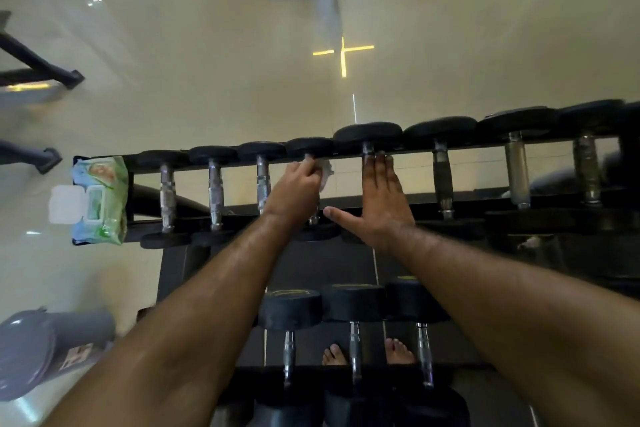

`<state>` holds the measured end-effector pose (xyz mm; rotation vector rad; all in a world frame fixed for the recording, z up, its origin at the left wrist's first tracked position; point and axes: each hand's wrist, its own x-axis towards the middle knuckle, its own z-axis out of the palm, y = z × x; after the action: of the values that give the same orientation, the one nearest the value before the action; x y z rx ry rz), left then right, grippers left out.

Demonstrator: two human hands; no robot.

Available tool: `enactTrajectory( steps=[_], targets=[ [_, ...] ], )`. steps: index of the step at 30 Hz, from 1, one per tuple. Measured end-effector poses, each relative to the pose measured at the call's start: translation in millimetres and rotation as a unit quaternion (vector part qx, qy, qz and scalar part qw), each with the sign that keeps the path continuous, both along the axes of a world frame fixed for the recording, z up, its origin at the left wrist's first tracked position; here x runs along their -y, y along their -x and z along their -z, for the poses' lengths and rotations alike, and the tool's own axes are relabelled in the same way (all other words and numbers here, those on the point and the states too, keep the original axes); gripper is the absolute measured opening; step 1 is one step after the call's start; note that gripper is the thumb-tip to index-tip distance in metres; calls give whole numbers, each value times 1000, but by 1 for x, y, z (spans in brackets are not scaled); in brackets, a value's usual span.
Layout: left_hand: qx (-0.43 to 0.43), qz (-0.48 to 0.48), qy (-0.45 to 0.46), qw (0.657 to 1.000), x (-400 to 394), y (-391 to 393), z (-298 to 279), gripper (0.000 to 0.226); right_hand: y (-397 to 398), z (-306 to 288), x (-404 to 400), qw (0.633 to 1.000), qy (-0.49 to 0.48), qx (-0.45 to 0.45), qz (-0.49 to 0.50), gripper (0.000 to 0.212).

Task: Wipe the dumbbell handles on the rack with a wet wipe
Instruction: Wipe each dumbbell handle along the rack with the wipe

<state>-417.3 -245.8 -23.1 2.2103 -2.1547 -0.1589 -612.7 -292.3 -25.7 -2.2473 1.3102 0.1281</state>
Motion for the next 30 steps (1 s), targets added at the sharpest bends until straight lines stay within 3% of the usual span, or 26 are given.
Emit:
enactTrajectory(
  steps=[5, 6, 9, 11, 13, 16, 19, 22, 24, 26, 30],
  targets=[
    [-75, 43, -198, 976, -22, -10, -15, 22, -6, 4, -3, 999, 5, -15, 31, 167],
    [-85, 35, -194, 977, -23, -11, -18, 21, -6, 4, -3, 999, 12, -21, 29, 169],
    [-109, -27, 6, 994, -11, -18, -20, 22, -9, 3, -5, 998, 28, -51, 21, 168],
    [-69, -47, 122, 989, 1, -21, -12, 33, -12, 2, -5, 997, 36, -68, 20, 164],
    [-7, -4, 141, 990, 8, -18, -2, 42, -13, 1, -6, 997, 36, -73, 20, 163],
    [63, 102, 60, 991, 2, -15, 5, 36, -13, -2, -7, 996, 37, -78, 19, 164],
    [39, 194, -79, 977, -6, -13, -3, 38, -13, -4, -8, 995, 40, -86, 16, 165],
    [2, 171, -218, 961, -8, -5, -13, 34, -13, -7, -8, 995, 38, -88, 18, 166],
    [-37, 85, -221, 971, -5, -4, -18, 25, -15, -8, -9, 995, 37, -93, 20, 166],
    [-72, 43, -167, 982, -2, -4, -19, 18, -16, -9, -10, 994, 35, -99, 21, 166],
    [-22, 144, -257, 955, -7, 1, -19, 39, -17, -11, -10, 994, 34, -103, 24, 166]
  ],
)
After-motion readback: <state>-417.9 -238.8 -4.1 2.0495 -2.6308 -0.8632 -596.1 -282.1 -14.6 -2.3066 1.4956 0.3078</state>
